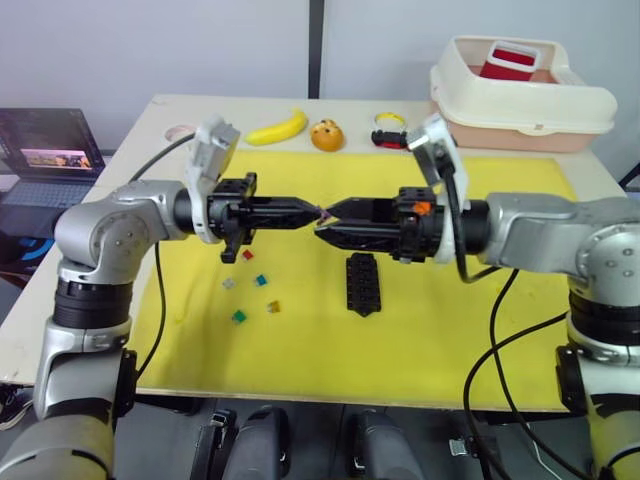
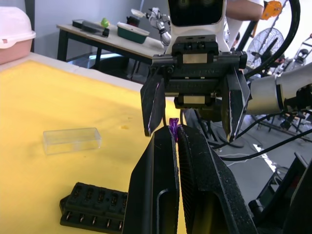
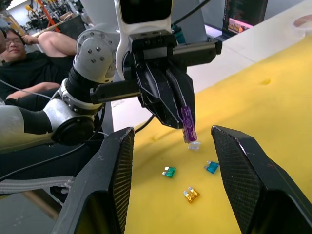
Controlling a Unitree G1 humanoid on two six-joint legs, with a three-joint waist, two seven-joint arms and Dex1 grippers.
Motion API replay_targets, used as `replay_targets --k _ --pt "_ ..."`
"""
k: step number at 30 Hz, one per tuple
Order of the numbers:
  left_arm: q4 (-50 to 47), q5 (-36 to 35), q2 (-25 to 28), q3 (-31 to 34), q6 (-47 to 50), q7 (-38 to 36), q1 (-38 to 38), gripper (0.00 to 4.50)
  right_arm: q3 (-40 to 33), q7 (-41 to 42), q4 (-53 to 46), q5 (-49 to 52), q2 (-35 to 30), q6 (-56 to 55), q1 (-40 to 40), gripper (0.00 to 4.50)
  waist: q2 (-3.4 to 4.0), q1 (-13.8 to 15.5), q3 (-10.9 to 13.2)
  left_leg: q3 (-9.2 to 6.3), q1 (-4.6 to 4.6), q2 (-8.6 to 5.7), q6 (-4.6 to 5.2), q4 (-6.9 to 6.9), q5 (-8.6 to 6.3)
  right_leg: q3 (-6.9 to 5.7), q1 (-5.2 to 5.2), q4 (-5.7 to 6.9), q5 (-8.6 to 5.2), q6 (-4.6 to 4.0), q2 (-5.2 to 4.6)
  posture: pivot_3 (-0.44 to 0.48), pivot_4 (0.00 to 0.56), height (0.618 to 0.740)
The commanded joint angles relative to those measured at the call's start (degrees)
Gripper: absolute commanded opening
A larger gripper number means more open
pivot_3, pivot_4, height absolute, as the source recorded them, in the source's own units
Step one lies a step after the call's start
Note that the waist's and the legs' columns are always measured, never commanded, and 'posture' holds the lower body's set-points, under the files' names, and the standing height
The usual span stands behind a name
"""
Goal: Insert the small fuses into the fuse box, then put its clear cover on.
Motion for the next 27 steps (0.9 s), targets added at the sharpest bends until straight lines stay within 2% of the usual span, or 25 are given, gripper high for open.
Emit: replay_targets --k 1,17,19,27 --pt "-1.83 -0.39 0.39 0.25 -0.71 0.17 -0.65 0.00 -0.98 -0.11 -0.38 1.12 0.09 -0.91 -1.19 2.66 0.00 0.01 0.00 0.00 0.00 0.00 0.00 0.00 0.00 0.00 0.00 0.00 0.00 0.00 0.00 0.000 0.150 0.740" --pt "-2.05 -0.29 0.66 -0.30 -0.87 0.14 -0.46 0.00 -0.97 0.28 0.08 0.66 0.26 -1.06 -1.74 2.66 0.00 0.01 0.00 0.00 0.00 0.00 0.00 0.00 0.00 0.00 0.00 0.00 0.00 0.00 0.00 0.000 0.150 0.740" --pt "-2.04 -0.23 0.70 -0.34 -0.95 0.08 -0.47 0.00 -0.93 0.28 0.02 0.59 0.28 -1.06 -1.72 2.14 0.00 0.01 0.00 0.00 0.00 0.01 0.00 0.00 0.00 0.00 0.00 0.00 0.00 0.00 0.01 0.000 0.150 0.740" --pt "-2.02 -0.25 0.96 -0.25 -0.90 0.07 -0.61 0.00 -0.92 0.26 -0.30 0.38 0.22 -1.10 -1.39 2.14 0.00 0.01 0.00 0.00 0.00 0.00 0.00 0.00 0.00 0.00 0.00 0.00 0.00 0.00 0.01 0.000 0.150 0.740"
